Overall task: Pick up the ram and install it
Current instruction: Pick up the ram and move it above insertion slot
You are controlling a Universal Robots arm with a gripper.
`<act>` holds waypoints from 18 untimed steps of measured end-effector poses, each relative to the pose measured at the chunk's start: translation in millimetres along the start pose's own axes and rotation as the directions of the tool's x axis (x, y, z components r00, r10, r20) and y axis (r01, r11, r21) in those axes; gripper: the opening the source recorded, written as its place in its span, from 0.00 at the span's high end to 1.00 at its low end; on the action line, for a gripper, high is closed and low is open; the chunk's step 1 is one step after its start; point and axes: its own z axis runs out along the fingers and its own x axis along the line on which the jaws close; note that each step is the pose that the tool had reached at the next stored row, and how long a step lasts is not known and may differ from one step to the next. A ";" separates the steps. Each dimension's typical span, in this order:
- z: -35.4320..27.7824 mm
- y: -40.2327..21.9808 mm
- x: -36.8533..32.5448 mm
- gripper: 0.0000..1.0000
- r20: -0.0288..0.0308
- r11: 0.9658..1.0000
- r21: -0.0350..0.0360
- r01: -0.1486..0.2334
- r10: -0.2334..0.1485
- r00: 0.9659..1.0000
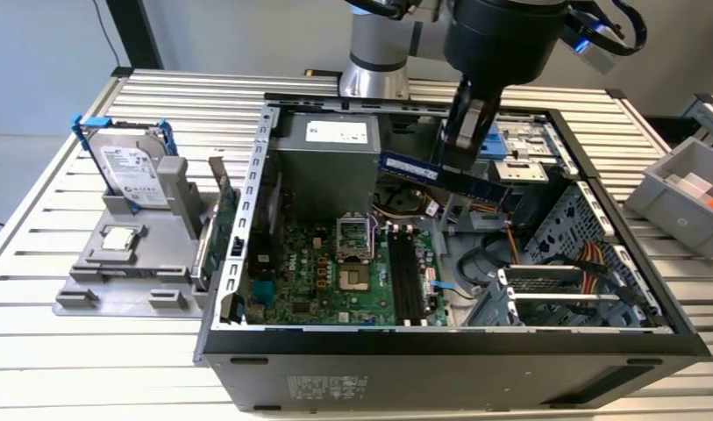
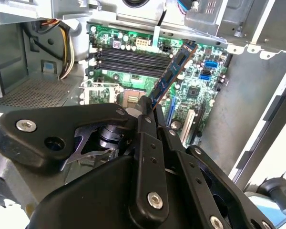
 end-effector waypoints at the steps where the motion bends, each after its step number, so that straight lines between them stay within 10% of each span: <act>1: 0.0 0.0 0.0 1.00 0.000 1.000 0.000 -0.006 0.006 1.000; 18: 0.0 0.0 0.0 1.00 0.000 0.992 -0.002 -0.125 0.125 0.992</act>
